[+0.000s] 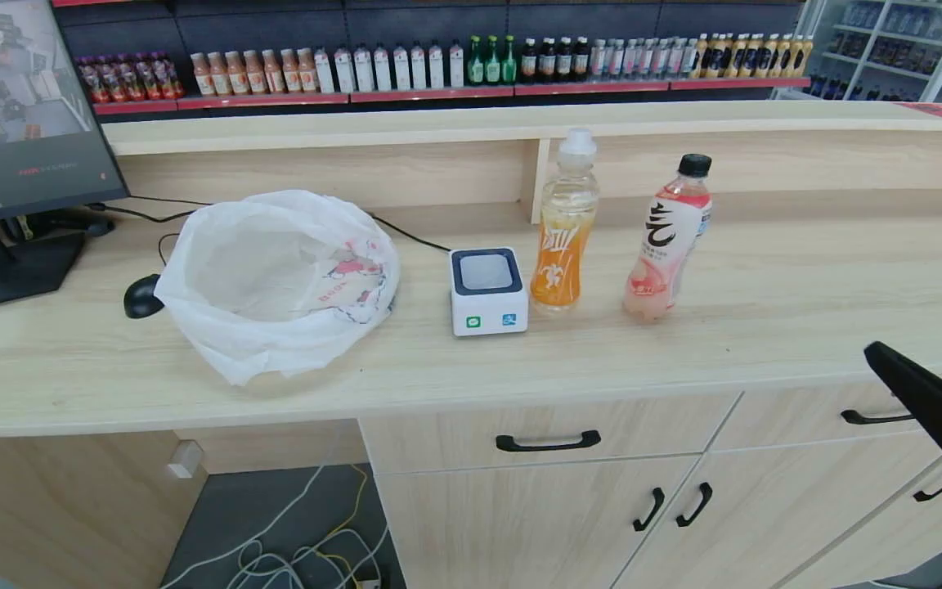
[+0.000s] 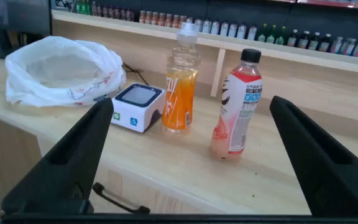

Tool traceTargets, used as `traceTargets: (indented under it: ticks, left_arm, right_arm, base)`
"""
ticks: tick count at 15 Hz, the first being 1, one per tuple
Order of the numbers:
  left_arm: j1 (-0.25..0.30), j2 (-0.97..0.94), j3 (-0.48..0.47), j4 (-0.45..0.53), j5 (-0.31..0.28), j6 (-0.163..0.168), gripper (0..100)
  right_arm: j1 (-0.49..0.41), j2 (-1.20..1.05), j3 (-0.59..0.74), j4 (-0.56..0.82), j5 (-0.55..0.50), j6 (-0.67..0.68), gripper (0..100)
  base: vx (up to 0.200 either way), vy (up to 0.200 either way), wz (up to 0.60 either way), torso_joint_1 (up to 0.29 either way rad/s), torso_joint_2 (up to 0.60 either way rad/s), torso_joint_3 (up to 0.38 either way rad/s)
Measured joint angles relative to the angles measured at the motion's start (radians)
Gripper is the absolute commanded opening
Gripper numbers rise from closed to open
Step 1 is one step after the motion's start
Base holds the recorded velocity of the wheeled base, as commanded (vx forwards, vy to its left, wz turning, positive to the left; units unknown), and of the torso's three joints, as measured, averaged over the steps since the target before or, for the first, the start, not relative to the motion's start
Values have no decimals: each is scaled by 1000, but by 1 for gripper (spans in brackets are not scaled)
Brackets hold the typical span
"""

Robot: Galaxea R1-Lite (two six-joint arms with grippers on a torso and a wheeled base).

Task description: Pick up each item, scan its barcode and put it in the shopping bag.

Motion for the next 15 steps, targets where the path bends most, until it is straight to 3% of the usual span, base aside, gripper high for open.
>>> traceTargets:
  ticks: [2,3,8,11,15]
  left_arm:
    - [0,0,0,0,0,0,100]
    - [0,0,0,0,0,0,100]
    - [0,0,0,0,0,0,100]
    - [0,0,0,0,0,0,100]
    - [0,0,0,0,0,0,100]
  right_arm:
    - [19,145,-31,-154,-51,-11,100]
    - [43,216,-51,-224,-133,-11,100]
    - [206,408,-164,-275,-438,2,100]
    - [288,440,-113,-272,-526,17,100]
    - [311,457,-96,-257,-543,43,100]
  base:
    - [0,0,0,0,0,0]
    - [0,0,0,0,0,0]
    - [0,0,0,0,0,0]
    - [0,0,0,0,0,0]
    - [0,0,0,0,0,0]
